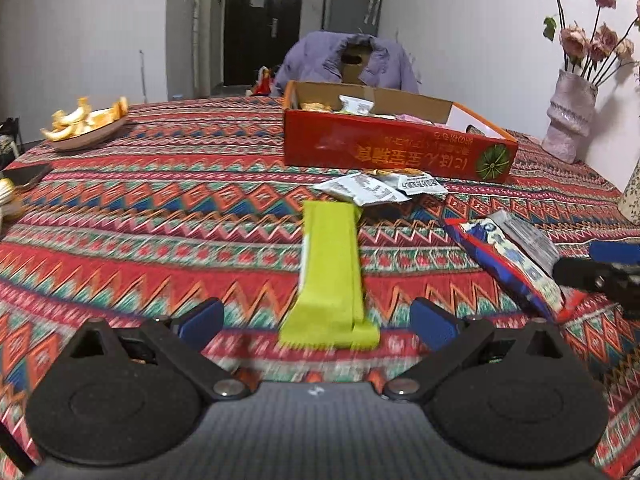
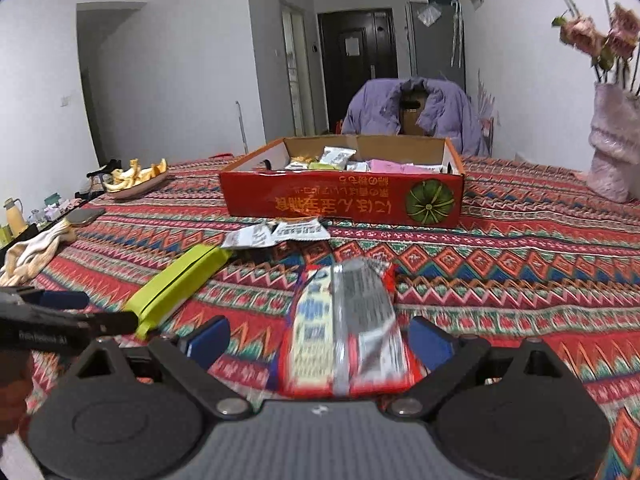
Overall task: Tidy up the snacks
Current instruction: 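Grasp a lime-green bar with the left tool while the right tool grasps an oat crisp packet, then carry the held lime-green bar and oat crisp packet over the box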
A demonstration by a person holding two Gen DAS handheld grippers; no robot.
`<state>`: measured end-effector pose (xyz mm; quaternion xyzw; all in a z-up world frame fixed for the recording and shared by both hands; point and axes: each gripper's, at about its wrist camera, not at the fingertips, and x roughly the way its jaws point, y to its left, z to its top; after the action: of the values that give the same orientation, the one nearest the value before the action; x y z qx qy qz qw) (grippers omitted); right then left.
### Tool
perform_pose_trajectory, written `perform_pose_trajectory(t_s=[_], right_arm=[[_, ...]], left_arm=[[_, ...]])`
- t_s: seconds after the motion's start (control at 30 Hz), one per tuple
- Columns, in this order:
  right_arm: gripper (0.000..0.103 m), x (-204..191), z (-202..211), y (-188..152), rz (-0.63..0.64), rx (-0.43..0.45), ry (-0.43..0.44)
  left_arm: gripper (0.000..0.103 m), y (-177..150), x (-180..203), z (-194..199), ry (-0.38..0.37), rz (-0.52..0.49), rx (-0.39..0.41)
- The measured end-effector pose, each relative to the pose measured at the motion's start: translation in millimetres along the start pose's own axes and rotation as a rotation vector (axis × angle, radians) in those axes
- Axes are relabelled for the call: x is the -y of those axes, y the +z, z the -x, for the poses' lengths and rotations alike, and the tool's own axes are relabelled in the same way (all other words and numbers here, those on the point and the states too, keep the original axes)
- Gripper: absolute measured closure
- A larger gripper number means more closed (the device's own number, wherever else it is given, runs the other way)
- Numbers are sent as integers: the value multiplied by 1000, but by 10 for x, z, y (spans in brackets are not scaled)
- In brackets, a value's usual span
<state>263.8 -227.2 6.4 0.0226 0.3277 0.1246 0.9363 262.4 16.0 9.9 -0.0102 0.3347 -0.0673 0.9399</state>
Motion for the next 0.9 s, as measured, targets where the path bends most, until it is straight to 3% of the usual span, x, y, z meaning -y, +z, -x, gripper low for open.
perform_pose_trajectory(t_s=[0.23, 0.33, 0.4, 0.63, 0.73, 0.9], right_arm=[[16, 57, -666, 460, -6, -58, 52], [21, 40, -989, 670, -7, -80, 84], [21, 6, -1190, 793, 7, -95, 100], [34, -166, -1777, 983, 29, -161, 140], [46, -212, -1861, 949, 34, -172, 139], [55, -223, -1775, 919, 49, -152, 142]], left_arm=[[36, 217, 4, -473, -9, 28, -50], [47, 272, 13, -586, 23, 8, -31], [64, 314, -11, -633, 24, 21, -28], [67, 455, -151, -689, 30, 45, -26], [67, 492, -212, -661, 45, 55, -14], [67, 522, -264, -597, 52, 77, -13]])
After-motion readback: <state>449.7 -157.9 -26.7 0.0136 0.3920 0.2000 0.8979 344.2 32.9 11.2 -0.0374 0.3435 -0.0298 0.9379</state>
